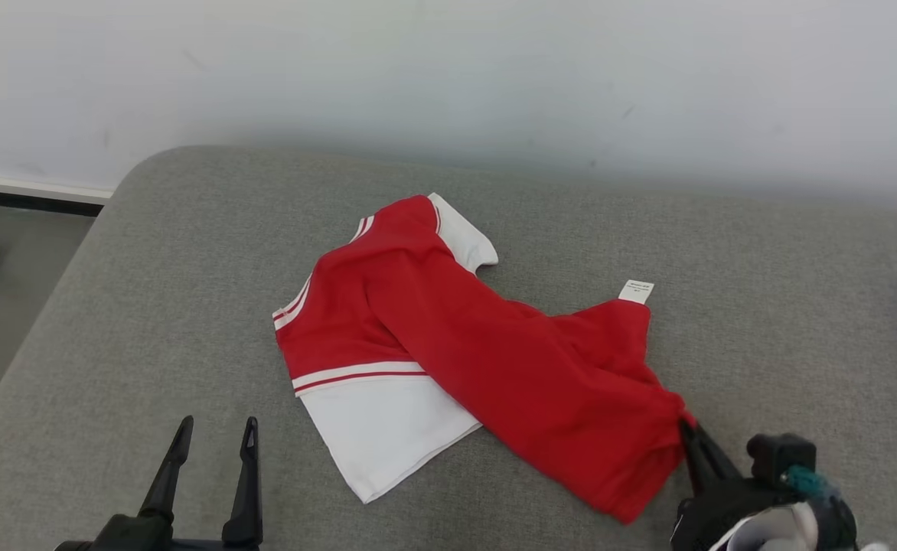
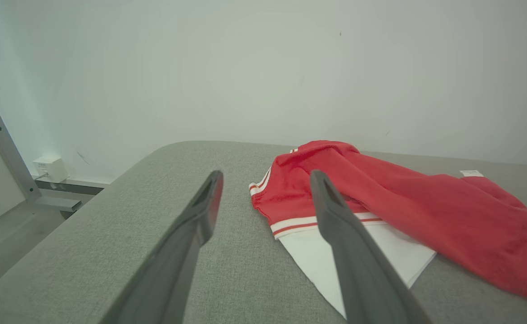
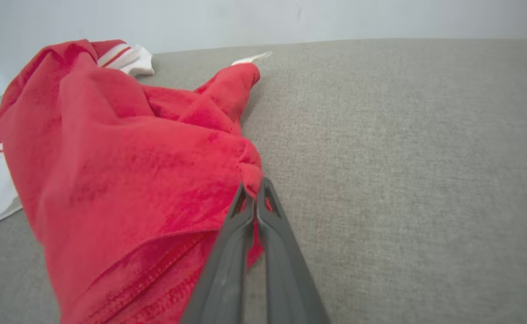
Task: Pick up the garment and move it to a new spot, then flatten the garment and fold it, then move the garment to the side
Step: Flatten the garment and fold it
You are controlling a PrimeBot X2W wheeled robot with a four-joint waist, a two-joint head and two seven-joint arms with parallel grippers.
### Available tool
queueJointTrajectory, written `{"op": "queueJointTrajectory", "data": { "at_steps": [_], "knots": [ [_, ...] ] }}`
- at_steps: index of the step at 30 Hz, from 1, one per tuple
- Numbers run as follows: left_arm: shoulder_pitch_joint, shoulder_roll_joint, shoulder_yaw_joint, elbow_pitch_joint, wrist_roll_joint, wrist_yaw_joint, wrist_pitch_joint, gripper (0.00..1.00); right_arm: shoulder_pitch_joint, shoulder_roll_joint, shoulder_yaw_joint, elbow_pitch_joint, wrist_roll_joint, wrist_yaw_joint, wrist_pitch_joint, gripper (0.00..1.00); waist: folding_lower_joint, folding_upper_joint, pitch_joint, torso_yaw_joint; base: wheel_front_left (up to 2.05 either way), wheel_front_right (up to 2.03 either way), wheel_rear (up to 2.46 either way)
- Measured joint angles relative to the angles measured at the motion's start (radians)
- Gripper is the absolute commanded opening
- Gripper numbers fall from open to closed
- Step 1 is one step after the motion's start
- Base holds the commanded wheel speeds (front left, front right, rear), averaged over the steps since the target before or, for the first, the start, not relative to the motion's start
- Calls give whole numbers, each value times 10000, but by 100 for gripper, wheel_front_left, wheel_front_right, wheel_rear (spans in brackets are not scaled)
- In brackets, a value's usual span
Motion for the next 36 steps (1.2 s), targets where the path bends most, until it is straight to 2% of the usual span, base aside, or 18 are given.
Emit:
{"op": "queueJointTrajectory", "data": {
  "at_steps": [9, 13, 20, 29, 36],
  "knots": [
    [-5, -2, -21, 134, -42, 0, 0, 100, -304, -531, -234, -3156, -374, 0, -42, 0, 0, 0, -103, -427, 0, 0, 0],
    [18, -2, -12, 215, -44, -2, 0, 100, -465, -782, 29, -4550, -593, 0, -44, 0, 0, 0, -288, -570, 0, 0, 0],
    [205, -15, -25, 284, -42, -2, 0, 100, -1347, -1361, 617, -6130, -746, 0, 144, 0, 0, 0, -626, -787, 0, 0, 0],
    [301, -61, -35, 291, -40, -2, 0, 100, -2582, -1908, 702, -7346, -704, 0, 1018, 0, 0, 0, -767, -790, 0, 0, 0],
    [360, -90, -52, 303, -42, -2, 0, 100, -2632, -2031, 608, -7018, -663, 0, 1269, 0, 0, 0, -724, -614, 0, 0, 0]
  ]
}}
